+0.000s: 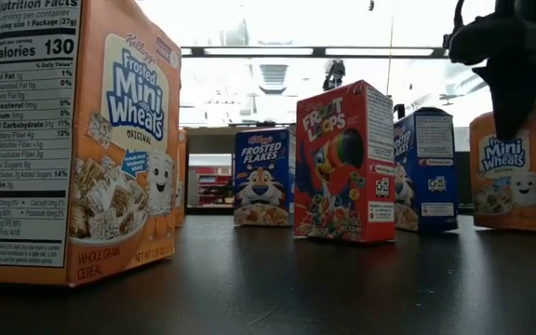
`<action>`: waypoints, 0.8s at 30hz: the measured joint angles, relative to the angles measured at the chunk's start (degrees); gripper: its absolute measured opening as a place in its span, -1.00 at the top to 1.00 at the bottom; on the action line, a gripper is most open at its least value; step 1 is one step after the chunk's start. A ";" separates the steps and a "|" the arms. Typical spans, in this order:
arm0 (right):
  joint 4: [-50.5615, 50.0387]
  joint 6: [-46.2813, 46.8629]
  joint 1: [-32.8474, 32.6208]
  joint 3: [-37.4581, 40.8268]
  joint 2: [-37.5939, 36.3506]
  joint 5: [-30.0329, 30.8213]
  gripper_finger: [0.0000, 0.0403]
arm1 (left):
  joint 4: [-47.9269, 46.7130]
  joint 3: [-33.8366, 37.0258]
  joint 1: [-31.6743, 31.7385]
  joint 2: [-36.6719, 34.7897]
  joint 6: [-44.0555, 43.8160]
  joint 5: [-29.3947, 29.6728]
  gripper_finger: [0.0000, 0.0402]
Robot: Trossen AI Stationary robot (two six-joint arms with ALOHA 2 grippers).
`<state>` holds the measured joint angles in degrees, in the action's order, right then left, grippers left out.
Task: Stack cereal on shelf
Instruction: Put the top right orange cereal box on the shelf
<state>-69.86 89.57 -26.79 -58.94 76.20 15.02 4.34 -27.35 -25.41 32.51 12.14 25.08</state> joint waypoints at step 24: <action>-16.50 -8.06 0.09 -25.18 -3.82 17.54 0.31 | 2.82 -0.07 0.00 -0.13 2.16 -0.13 1.00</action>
<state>-86.36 81.51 -26.70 -84.12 72.38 32.56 7.16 -27.42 -25.41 32.38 14.30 24.95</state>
